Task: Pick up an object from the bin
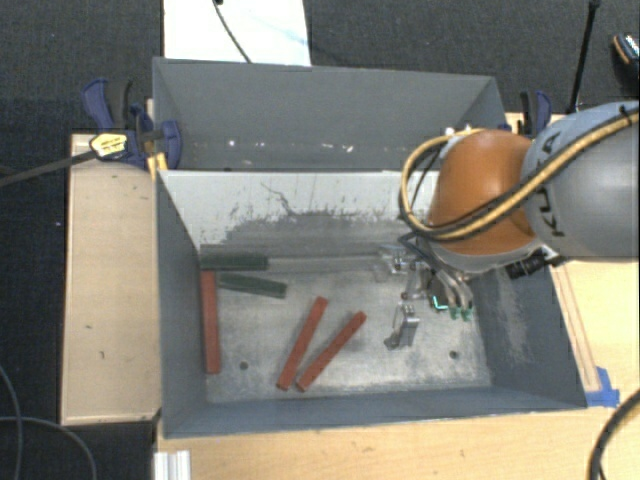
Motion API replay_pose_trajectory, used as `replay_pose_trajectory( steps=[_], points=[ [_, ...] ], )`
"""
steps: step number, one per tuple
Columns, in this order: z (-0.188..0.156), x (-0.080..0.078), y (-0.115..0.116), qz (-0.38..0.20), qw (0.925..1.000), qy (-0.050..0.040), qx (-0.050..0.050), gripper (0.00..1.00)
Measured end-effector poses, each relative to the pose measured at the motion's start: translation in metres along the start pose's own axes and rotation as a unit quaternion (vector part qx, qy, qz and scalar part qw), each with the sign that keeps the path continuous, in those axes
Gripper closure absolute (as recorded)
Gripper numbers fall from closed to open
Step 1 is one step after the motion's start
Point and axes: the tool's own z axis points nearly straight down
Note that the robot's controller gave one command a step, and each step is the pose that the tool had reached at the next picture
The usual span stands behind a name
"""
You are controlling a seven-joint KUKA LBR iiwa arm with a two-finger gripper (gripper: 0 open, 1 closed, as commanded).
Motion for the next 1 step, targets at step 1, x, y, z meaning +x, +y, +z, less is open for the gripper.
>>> replay_pose_trajectory(
  steps=[1],
  points=[
    [0.0619,-0.0173,0.0594,-0.076,0.9971,-0.0012,0.000,0.00]
  ],
)
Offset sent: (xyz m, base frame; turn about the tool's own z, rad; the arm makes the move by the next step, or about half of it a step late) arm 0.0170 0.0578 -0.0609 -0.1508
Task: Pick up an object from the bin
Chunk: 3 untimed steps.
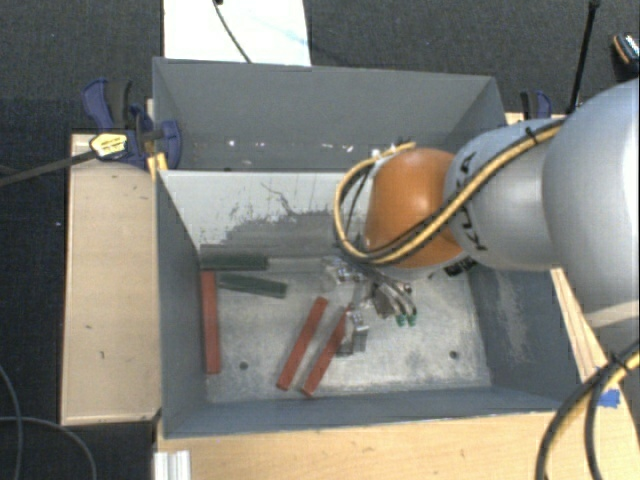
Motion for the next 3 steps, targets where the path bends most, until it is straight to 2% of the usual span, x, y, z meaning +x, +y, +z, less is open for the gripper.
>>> replay_pose_trajectory(
  steps=[1,2,3],
  points=[
    [-0.001,0.009,0.016,0.085,0.9964,0.0005,0.001,0.00],
    [-0.001,0.037,0.067,0.146,0.9892,0.0002,0.000,0.00],
    [-0.001,0.023,0.117,0.048,0.9988,-0.0042,0.000,0.00]
  ],
)
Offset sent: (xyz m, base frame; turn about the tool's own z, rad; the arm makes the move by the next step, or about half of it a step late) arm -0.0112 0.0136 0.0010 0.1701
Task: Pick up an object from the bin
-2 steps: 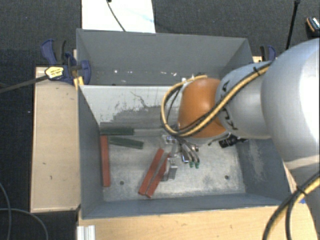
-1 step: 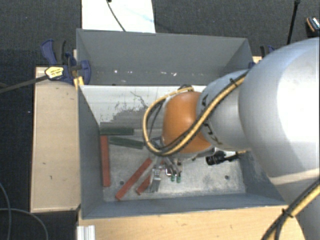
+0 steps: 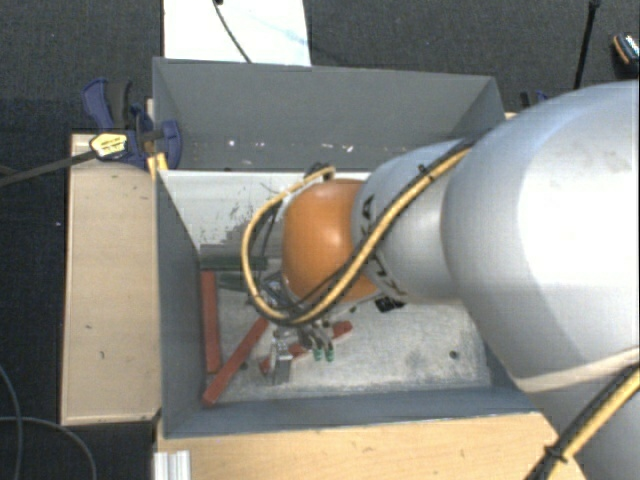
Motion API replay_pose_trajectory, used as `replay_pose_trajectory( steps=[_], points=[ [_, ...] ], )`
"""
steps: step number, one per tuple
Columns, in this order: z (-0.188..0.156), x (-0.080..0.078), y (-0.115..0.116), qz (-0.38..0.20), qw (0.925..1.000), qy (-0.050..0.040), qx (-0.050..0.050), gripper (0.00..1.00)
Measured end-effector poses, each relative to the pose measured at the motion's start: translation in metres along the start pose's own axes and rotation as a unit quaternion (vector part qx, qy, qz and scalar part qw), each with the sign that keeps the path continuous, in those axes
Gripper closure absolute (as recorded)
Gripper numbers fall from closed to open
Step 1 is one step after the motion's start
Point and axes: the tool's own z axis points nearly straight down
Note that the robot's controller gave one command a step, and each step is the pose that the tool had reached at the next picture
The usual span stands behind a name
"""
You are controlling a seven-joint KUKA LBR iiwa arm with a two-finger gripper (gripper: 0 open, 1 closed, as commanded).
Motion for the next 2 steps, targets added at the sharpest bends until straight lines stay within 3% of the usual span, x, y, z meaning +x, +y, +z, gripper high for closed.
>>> replay_pose_trajectory(
  steps=[1,2],
  points=[
    [0.000,0.000,-0.002,0.001,1.0000,0.0005,0.001,1.00],
    [-0.136,0.012,-0.015,0.034,0.9994,-0.0019,0.000,1.00]
  ],
)
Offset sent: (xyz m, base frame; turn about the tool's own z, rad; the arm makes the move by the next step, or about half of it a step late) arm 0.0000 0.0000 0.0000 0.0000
